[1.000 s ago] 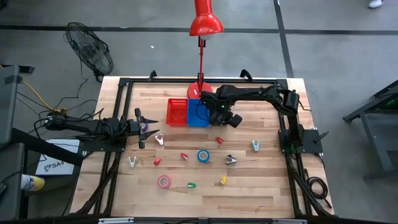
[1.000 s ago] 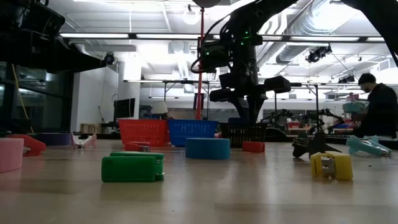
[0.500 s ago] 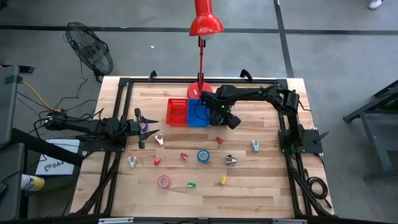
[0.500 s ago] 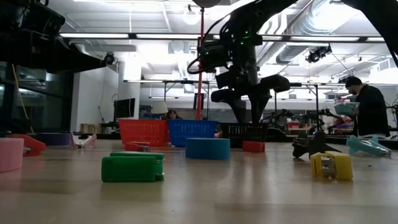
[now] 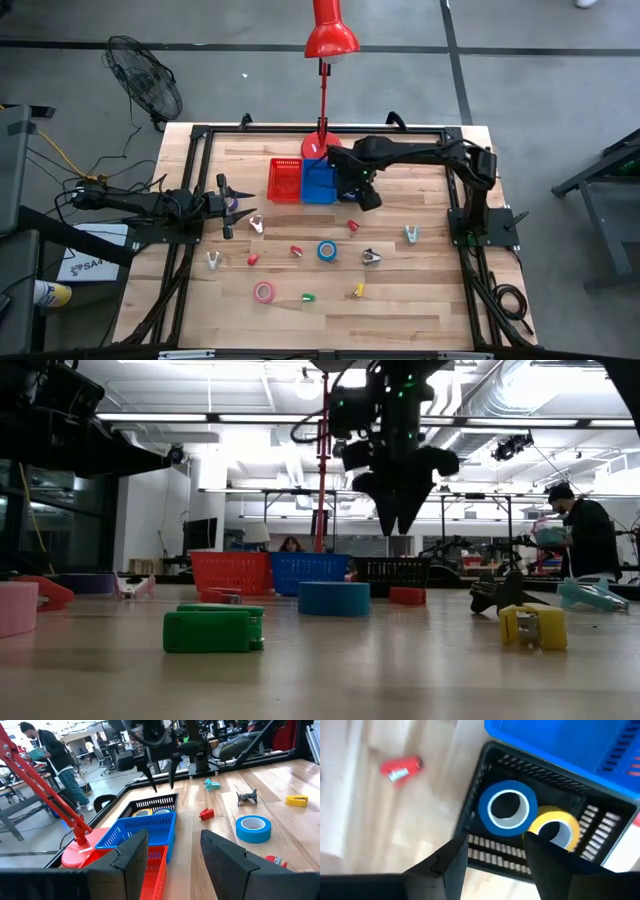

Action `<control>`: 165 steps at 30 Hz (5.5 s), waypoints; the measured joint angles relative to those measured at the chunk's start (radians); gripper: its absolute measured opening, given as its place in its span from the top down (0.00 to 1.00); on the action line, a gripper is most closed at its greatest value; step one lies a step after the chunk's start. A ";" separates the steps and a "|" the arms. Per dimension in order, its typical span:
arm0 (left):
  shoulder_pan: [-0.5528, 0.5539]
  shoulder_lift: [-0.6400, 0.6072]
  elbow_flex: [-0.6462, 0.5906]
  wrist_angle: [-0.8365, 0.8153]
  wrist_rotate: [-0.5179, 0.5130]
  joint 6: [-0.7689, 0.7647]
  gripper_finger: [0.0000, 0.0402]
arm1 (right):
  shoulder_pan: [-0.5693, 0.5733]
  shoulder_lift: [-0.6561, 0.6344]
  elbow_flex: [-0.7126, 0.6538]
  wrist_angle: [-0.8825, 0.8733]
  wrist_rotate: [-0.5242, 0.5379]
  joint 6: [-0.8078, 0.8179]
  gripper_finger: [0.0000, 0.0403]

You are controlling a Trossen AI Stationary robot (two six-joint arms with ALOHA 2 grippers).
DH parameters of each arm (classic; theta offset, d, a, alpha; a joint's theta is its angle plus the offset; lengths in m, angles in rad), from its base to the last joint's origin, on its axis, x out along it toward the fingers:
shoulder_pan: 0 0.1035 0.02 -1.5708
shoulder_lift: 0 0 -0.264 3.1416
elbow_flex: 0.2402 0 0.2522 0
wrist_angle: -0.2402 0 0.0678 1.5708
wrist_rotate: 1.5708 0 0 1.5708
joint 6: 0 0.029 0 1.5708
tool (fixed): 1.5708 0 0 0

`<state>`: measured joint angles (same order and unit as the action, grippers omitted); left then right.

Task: Pick and place Stapler, Stapler remover, tape
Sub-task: Put the light blue tape into the black basket

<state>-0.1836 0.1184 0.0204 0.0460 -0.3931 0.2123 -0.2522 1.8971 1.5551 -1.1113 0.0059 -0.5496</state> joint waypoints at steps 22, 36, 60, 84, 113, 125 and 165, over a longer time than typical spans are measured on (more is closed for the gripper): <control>0.000 0.000 0.000 0.000 0.000 0.000 0.55 | 0.242 -0.007 0.000 0.111 -0.132 1.115 0.54; 0.000 0.000 0.000 0.000 0.000 0.000 0.55 | 0.376 0.042 0.000 0.153 0.005 1.545 0.53; 0.000 0.000 0.000 0.000 0.000 0.000 0.55 | 0.383 0.207 0.000 0.271 -0.051 1.860 0.36; 0.000 0.000 0.000 0.002 0.000 0.000 0.55 | 0.375 0.226 0.000 0.249 -0.127 1.880 0.84; 0.000 0.000 0.000 0.003 0.000 0.000 0.55 | 0.116 0.223 0.335 -0.287 0.052 1.500 0.93; 0.000 0.000 0.000 0.003 0.000 0.000 0.55 | -0.065 0.205 0.327 -0.317 0.130 1.164 0.93; 0.000 0.000 0.000 0.003 0.000 0.000 0.55 | -0.229 0.218 0.209 -0.168 0.010 1.136 0.89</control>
<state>-0.1833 0.1183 0.0204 0.0486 -0.3932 0.2123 -0.4816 2.1151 1.7637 -1.2794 0.0159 0.5863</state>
